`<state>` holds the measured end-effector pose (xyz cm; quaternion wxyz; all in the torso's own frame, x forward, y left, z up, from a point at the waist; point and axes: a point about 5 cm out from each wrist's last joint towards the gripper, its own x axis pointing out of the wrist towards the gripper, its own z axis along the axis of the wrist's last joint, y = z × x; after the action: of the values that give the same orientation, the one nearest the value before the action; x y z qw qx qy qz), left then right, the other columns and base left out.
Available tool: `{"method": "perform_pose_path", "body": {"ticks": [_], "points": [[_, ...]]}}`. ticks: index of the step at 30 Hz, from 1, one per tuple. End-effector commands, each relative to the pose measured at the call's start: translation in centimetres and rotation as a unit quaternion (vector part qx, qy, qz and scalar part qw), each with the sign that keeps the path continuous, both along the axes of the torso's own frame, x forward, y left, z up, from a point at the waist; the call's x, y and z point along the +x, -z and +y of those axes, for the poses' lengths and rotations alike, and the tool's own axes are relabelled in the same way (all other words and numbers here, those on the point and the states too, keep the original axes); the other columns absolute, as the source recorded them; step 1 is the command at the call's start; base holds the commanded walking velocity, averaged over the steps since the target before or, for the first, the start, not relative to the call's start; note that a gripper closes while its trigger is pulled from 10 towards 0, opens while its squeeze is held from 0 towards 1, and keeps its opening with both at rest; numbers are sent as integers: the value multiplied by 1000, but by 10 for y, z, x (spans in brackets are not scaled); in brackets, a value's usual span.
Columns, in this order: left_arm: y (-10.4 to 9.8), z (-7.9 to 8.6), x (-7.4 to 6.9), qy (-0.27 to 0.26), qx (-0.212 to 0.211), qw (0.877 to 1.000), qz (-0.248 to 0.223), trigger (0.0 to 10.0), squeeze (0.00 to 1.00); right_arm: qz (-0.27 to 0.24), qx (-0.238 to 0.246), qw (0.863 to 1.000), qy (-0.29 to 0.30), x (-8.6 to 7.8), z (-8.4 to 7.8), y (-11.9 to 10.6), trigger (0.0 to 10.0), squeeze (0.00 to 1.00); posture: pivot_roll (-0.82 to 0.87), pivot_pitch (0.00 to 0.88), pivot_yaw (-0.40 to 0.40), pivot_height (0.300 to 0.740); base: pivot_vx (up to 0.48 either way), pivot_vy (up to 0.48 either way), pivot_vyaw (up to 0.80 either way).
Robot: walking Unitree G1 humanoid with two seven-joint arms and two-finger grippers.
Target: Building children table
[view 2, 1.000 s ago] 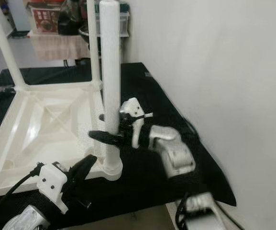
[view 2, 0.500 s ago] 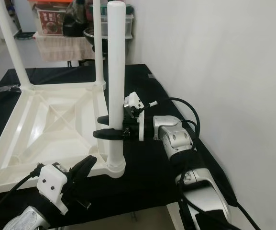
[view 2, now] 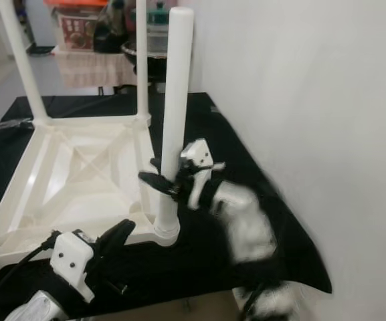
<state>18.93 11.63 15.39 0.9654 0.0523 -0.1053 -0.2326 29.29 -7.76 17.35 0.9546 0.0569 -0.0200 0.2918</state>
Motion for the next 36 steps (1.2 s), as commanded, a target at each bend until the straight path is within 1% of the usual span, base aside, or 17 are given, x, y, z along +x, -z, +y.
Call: {"method": "perform_pose_path", "body": {"ticks": [1, 2, 4, 8, 11, 12, 13, 14, 19, 21, 22, 23, 24, 25, 28, 31, 36], "points": [[0, 2, 1, 0, 2, 1000, 2, 10000, 0, 41, -41, 998, -38, -2, 11, 23, 0, 0, 25, 26, -57, 740, 0, 0, 0], [1, 2, 2, 0, 2, 1000, 3, 10000, 0, 26, -48, 997, -54, 4, 13, 20, 0, 0, 31, 24, -61, 740, 0, 0, 0], [2, 1, 3, 3, 1, 1000, 3, 10000, 0, 61, -49, 995, -54, 13, 11, 33, 0, 0, 54, 17, -79, 740, 0, 0, 0], [1, 2, 4, -5, 4, 1000, 0, 10000, 0, 47, -58, 994, -74, 8, 17, 31, 0, 0, 48, 19, -72, 740, 0, 0, 0], [1, 1, 5, -5, 4, 1000, -1, 10000, 0, 51, -59, 995, -56, 5, 14, 28, 0, 0, 44, 15, -75, 740, 0, 0, 0], [1, 1, 5, -5, 4, 1000, -1, 10000, 0, 67, -43, 996, -35, 9, 9, 28, 10000, 0, 38, 13, -66, 740, 0, 0, 0], [1, 1, 5, -4, 4, 1000, -1, 10000, 0, 81, -31, 996, -10, 9, 6, 27, 10000, 0, 38, 11, -66, 740, 0, 0, 0], [2, 1, 5, -3, 3, 1000, 0, 10000, 0, 85, -22, 996, 0, 12, 3, 23, 10000, 1000, 40, 12, -64, 740, 0, 0, 0], [2, 0, 5, 0, 3, 1000, 1, 10000, 0, 72, -15, 997, -22, 14, 5, 13, 10000, 1000, 40, 10, -62, 740, 0, 0, 0], [2, 0, 5, 1, 2, 1000, 1, 10000, 0, 40, -27, 996, -80, 21, 7, 2, 10000, 1000, 40, 7, -61, 740, 0, 0, 0], [2, 0, 5, 1, 2, 1000, 1, 10000, 0, 40, -27, 996, -80, 21, 7, 2, 10000, 1000, 40, 7, -61, 740, 0, 0, 0], [2, -1, 5, 1, 2, 1000, 2, 10000, 0, 7, -51, 988, -147, 24, 7, -7, 10000, 706, 44, 1, -64, 740, 0, 0, 0], [2, -1, 5, 1, 2, 1000, 2, 10000, 0, 7, -51, 988, -147, 24, 7, -7, 10000, 706, 44, 1, -64, 740, 0, 0, 0], [3, -1, 5, 1, 2, 1000, 2, 10000, 0, -24, -80, 972, -221, 26, 6, -15, 10000, 0, 46, 0, -64, 740, 0, 0, 0], [4, -2, 4, 0, 2, 1000, 3, 10000, 0, -44, -124, 934, -333, 40, -8, -33, 10000, 0, 52, 0, -65, 740, 0, 0, 0], [4, -2, 4, 0, 3, 1000, 3, 10000, 0, -35, -131, 926, -351, 53, -17, -40, 10000, 0, 57, 0, -67, 740, 0, 0, 0], [5, -3, 3, 0, 3, 1000, 4, 10000, 0, -9, -128, 926, -356, 66, -26, -41, 10000, 0, 62, 0, -69, 740, 0, 0, 0]]}}
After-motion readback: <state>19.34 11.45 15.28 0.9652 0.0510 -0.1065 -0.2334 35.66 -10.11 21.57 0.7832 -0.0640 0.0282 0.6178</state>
